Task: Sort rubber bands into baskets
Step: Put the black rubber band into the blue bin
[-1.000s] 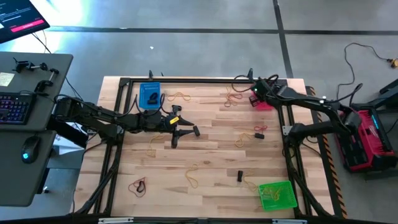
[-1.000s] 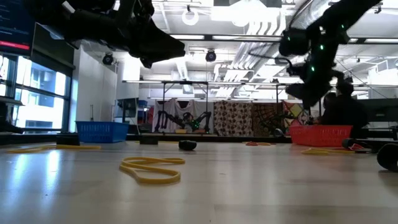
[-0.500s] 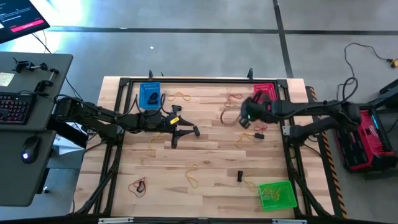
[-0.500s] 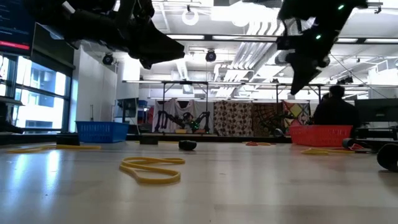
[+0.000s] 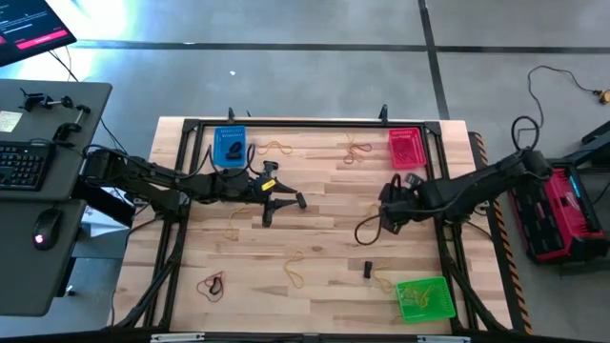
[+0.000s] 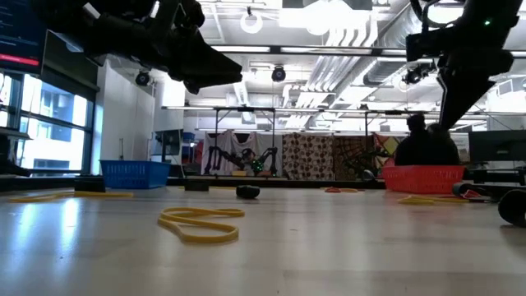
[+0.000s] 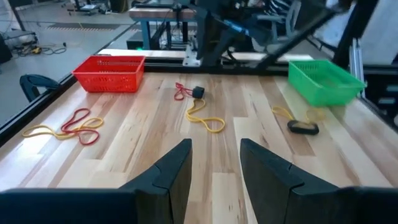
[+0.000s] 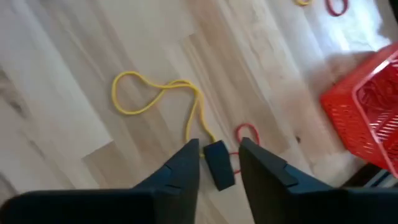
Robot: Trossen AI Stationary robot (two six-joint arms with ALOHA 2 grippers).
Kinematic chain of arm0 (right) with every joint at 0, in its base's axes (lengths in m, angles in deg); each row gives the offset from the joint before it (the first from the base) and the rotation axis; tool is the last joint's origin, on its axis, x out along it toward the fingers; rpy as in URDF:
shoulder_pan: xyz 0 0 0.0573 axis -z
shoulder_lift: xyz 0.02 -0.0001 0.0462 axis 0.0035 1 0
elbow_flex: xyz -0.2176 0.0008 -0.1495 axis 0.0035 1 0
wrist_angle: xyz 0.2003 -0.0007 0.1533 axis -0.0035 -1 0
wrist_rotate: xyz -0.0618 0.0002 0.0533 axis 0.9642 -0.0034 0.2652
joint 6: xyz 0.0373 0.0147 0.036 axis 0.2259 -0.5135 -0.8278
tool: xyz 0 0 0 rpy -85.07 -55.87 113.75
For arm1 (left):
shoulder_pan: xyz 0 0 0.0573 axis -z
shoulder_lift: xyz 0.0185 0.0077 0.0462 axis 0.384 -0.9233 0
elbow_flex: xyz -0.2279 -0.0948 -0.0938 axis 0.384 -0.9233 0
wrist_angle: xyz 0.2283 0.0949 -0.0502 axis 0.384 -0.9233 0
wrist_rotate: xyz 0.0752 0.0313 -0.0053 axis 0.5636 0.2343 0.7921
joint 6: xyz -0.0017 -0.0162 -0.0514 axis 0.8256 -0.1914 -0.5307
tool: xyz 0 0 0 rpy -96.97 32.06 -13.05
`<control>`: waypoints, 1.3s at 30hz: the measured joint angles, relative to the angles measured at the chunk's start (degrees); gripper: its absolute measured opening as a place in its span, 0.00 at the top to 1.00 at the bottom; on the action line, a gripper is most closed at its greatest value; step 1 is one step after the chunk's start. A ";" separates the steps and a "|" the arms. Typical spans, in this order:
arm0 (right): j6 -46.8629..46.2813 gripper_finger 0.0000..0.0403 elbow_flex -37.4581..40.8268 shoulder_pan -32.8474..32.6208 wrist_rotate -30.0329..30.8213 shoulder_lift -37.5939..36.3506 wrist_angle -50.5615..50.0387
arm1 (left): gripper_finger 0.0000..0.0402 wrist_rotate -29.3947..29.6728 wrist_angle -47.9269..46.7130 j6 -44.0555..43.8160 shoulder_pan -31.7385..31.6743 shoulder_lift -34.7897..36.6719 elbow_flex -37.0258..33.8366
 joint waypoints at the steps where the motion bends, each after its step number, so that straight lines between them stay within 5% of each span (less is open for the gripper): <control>1: -0.02 0.71 0.00 -0.49 -0.27 0.09 0.06 | 0.68 -0.70 -0.43 0.87 0.00 -0.02 0.00; 8: 2.39 0.61 4.39 -2.36 -0.18 1.17 2.41 | 0.75 -10.93 -0.20 3.19 0.02 -0.02 0.00; 25: -2.24 0.61 22.67 -2.35 0.61 1.19 20.90 | 0.95 -13.27 2.41 5.13 0.20 -0.07 0.00; 29: -4.34 0.69 23.58 -2.38 0.76 1.15 21.81 | 0.95 -13.27 2.42 5.12 0.20 -0.07 0.00; 35: -4.32 0.96 23.58 -2.36 2.56 1.17 21.71 | 0.95 -13.27 2.43 4.86 0.21 -0.07 0.00; 39: -4.45 0.96 23.34 -2.38 3.44 1.17 21.40 | 0.95 -13.18 2.42 4.01 0.63 -0.07 0.00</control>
